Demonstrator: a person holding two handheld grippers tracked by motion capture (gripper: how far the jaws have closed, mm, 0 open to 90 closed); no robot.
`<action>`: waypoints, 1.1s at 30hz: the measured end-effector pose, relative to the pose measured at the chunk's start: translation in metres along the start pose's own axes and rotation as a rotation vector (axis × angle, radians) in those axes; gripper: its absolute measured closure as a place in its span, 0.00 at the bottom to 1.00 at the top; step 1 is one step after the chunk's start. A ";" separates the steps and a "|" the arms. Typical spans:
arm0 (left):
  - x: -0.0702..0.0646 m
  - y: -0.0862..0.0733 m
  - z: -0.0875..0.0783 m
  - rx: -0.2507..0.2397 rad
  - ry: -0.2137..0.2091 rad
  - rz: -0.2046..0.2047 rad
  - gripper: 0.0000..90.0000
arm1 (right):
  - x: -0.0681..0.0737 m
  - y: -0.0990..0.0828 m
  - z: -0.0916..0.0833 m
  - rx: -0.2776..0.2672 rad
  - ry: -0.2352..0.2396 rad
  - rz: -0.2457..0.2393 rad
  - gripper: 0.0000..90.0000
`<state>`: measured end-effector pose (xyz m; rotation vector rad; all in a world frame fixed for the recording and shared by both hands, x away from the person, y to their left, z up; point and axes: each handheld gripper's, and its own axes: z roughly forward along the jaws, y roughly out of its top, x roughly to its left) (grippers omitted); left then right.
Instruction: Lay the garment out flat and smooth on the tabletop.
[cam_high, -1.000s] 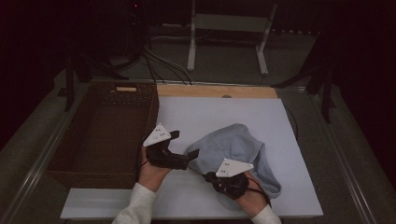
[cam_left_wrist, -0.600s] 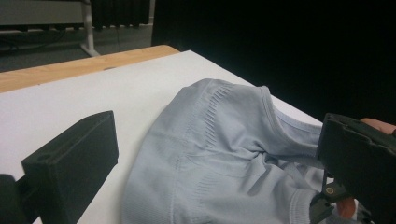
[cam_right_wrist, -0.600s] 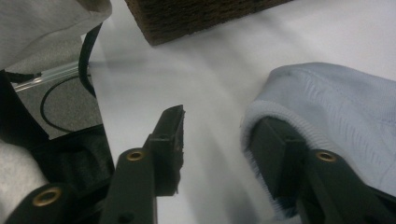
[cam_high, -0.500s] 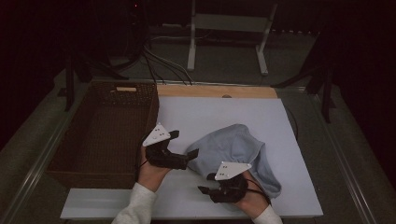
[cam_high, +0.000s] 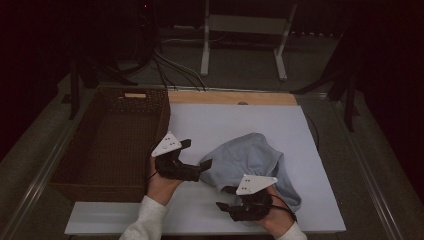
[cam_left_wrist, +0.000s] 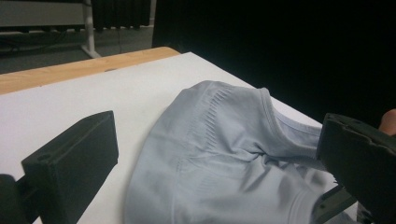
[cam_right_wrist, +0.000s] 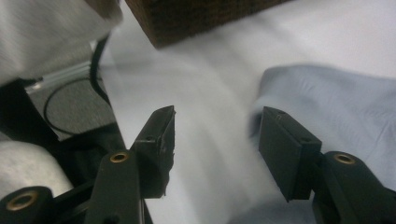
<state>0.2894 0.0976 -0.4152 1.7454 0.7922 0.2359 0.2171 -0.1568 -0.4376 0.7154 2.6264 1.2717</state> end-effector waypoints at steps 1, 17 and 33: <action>0.000 0.000 0.000 0.001 0.000 0.000 0.00 | 0.000 0.001 -0.003 -0.012 0.000 -0.003 0.51; -0.001 -0.001 0.002 0.004 -0.005 0.000 0.00 | -0.038 -0.007 -0.032 -0.075 -0.178 0.084 0.38; 0.000 0.000 -0.001 -0.003 0.000 -0.001 0.00 | -0.073 -0.032 -0.060 -0.047 -0.328 0.180 0.41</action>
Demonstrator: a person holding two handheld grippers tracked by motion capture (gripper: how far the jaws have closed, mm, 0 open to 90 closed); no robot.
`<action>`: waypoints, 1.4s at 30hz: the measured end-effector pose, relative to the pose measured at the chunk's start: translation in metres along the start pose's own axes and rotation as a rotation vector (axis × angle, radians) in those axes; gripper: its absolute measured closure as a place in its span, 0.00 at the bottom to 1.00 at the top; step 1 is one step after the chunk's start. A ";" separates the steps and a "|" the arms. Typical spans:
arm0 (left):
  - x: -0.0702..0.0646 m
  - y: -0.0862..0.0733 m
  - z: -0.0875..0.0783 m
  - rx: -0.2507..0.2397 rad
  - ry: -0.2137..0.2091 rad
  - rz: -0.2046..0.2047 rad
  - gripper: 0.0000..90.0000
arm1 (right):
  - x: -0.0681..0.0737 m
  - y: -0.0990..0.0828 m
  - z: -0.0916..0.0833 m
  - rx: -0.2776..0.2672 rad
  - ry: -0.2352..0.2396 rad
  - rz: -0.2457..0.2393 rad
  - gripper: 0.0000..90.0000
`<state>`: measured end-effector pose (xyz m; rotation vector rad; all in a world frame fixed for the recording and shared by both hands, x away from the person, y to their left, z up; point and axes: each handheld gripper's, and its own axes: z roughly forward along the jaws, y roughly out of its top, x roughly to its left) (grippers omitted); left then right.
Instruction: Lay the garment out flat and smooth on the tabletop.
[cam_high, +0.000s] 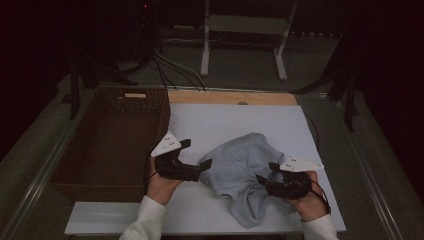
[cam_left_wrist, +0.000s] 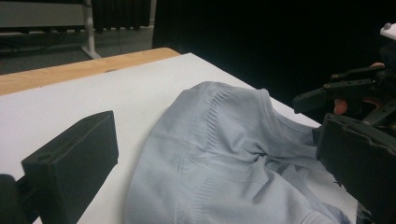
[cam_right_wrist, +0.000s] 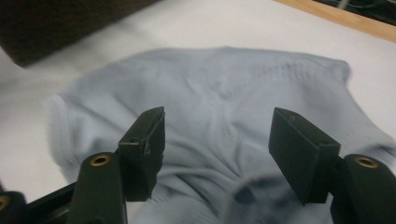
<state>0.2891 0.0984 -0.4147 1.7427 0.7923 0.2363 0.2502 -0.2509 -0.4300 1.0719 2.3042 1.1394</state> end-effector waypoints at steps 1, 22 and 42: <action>0.000 0.000 0.000 0.000 0.001 0.000 0.00 | -0.002 -0.002 -0.001 0.008 -0.009 0.004 0.43; -0.001 0.000 0.000 0.000 -0.001 0.004 0.00 | -0.010 -0.032 0.010 0.179 -0.049 0.003 0.82; -0.002 -0.001 0.003 0.008 -0.005 0.004 0.00 | -0.045 -0.028 -0.016 0.097 -0.171 0.069 0.97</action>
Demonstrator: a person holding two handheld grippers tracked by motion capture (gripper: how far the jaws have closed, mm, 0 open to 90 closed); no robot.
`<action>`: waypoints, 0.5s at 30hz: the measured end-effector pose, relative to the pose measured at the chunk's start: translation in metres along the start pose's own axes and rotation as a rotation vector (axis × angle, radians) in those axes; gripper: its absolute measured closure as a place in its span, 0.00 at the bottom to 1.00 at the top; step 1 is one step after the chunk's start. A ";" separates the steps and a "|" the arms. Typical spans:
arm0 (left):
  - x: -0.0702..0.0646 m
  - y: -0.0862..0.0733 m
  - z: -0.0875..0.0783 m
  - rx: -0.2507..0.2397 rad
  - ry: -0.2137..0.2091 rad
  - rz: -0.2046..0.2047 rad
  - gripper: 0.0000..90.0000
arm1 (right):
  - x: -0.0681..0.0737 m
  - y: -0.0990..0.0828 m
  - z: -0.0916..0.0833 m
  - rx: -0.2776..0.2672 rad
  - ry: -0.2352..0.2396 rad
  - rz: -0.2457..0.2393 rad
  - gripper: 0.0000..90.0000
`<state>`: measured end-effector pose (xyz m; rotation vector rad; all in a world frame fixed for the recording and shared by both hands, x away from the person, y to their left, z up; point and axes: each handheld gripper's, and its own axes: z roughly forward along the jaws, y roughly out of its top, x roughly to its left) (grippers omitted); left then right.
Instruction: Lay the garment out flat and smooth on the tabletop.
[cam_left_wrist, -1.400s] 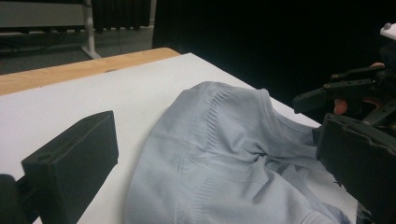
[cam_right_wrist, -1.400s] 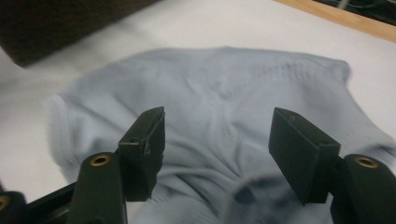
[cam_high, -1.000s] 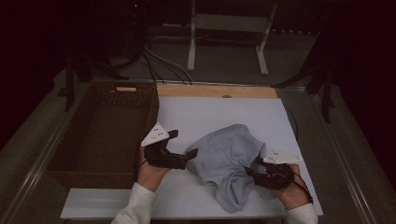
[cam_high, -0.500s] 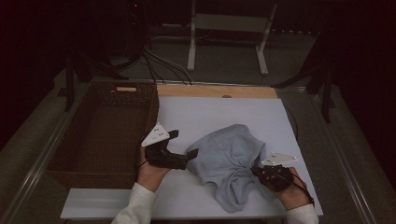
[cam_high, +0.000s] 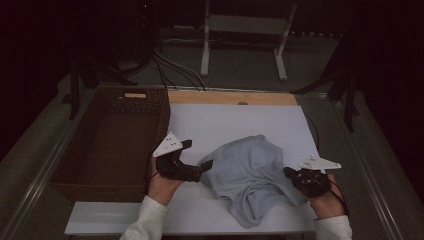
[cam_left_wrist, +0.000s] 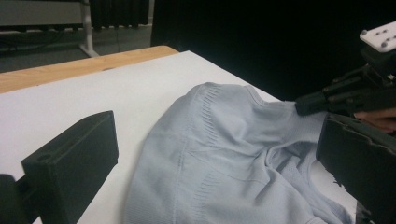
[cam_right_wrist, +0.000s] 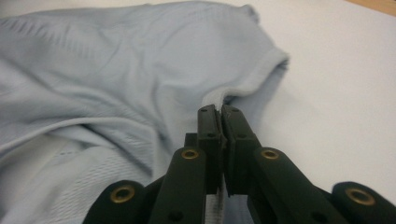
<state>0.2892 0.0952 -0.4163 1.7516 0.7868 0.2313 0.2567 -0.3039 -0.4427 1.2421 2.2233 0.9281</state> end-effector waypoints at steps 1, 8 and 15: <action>0.000 0.000 0.000 0.000 -0.001 0.000 0.00 | -0.003 0.000 0.000 -0.003 -0.010 0.005 0.97; 0.000 -0.001 0.001 0.003 -0.001 -0.001 0.00 | -0.019 0.002 -0.003 -0.030 -0.058 0.031 0.97; 0.000 0.000 0.000 -0.002 -0.001 -0.001 0.00 | -0.030 0.006 -0.003 -0.065 -0.101 0.051 0.97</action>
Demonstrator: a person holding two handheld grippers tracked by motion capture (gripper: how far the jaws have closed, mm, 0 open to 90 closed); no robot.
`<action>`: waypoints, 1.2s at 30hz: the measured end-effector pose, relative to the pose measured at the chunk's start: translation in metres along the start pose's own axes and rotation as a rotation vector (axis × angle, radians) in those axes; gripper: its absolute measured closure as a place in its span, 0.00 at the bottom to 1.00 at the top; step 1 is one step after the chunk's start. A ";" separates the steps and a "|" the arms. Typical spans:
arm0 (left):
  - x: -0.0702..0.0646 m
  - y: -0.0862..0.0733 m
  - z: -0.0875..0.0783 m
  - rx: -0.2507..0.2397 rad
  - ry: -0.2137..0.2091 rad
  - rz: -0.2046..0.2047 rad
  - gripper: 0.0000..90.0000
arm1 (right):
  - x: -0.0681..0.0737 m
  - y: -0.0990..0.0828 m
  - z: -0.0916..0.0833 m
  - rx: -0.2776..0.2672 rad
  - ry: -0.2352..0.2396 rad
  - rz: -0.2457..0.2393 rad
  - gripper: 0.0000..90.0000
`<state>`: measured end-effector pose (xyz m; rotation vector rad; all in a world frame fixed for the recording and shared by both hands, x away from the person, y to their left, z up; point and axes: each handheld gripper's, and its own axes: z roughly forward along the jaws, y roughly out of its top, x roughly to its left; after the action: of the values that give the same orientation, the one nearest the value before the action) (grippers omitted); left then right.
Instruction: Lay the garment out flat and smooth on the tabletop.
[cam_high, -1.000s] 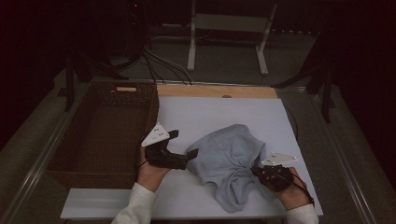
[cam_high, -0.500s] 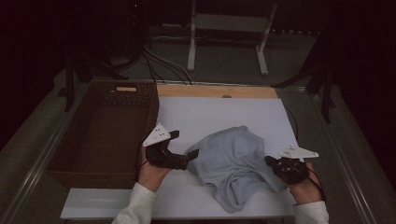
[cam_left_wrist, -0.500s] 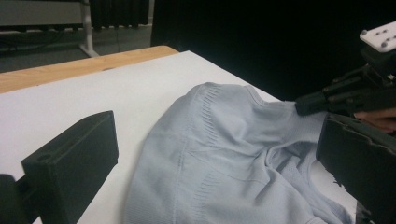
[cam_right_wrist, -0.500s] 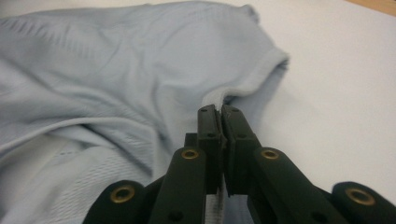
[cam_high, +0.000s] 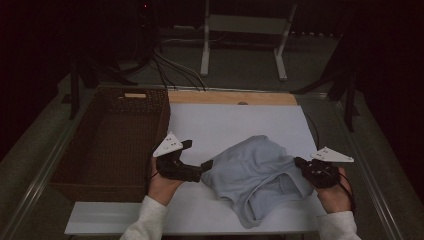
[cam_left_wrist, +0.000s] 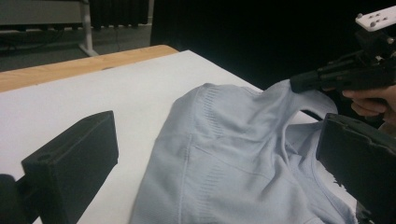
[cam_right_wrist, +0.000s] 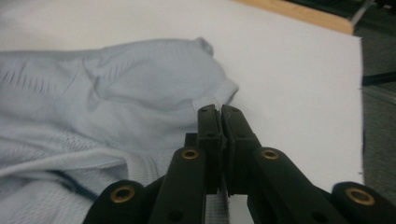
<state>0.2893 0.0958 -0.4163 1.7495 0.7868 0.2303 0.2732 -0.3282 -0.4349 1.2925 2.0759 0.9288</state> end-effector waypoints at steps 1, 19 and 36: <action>0.000 0.000 0.000 -0.001 0.000 0.000 0.00 | -0.001 0.001 0.000 0.001 -0.021 -0.011 0.97; 0.000 0.001 -0.002 -0.006 0.004 0.002 0.00 | 0.014 -0.004 0.002 -0.008 -0.018 -0.015 0.50; 0.000 0.004 -0.006 -0.017 0.013 0.002 0.00 | 0.032 -0.026 -0.017 0.005 0.005 -0.041 0.44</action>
<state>0.2878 0.1003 -0.4107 1.7339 0.7905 0.2492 0.2329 -0.3118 -0.4468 1.2466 2.1015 0.9107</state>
